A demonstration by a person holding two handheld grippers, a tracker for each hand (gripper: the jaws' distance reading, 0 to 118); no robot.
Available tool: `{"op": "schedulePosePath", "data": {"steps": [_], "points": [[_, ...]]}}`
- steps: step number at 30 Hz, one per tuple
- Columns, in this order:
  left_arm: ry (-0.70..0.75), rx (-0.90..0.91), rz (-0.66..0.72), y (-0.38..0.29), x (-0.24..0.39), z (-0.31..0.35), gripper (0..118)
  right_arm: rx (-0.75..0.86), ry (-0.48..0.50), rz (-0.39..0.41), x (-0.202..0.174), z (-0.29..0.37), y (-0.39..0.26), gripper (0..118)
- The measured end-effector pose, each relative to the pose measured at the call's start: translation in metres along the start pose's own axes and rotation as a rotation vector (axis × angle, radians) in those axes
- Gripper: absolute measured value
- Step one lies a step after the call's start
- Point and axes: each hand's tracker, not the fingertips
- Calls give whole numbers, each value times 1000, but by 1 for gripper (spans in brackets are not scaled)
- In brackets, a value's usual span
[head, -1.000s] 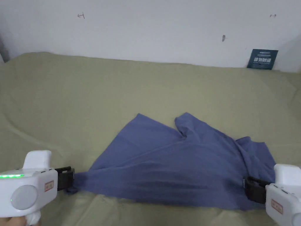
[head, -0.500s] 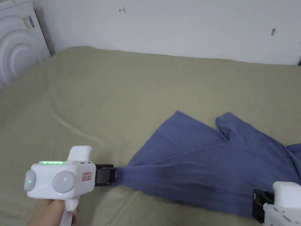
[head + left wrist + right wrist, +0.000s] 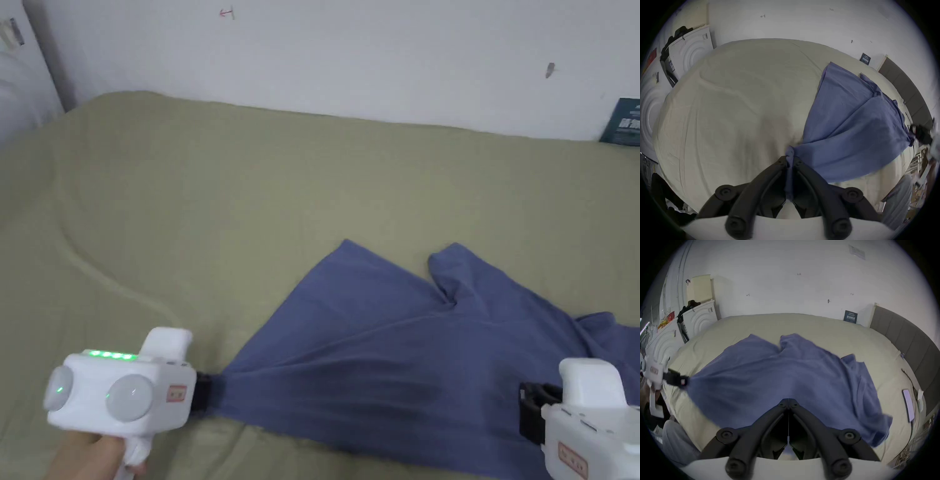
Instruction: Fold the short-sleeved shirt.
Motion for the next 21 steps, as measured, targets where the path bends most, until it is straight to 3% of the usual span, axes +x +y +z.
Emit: {"op": "schedulePosePath", "data": {"steps": [7, 14, 15, 16, 17, 18, 19, 21], "points": [[28, 48, 31, -14, 26, 17, 5, -54, -39, -46, 65, -87, 91, 0], [31, 47, 45, -4, 23, 15, 5, -213, -25, 20, 96, -192, 141, 2], [31, 50, 56, -3, 24, 16, 5, -210, -47, 41, 97, -202, 141, 16], [23, 49, 72, -4, 17, 10, 5, -220, -59, 59, 99, -210, 141, 54], [20, 45, 73, -1, 15, 8, 5, -259, -61, 73, 100, -216, 141, 102], [18, 43, 74, 0, 13, 7, 5, -321, -56, 76, 102, -225, 138, 114], [14, 42, 79, 2, 12, 7, 5, -368, -60, 79, 104, -234, 133, 105], [18, 42, 68, 1, 16, 5, 5, -327, -105, 98, 103, -241, 131, 101]]}}
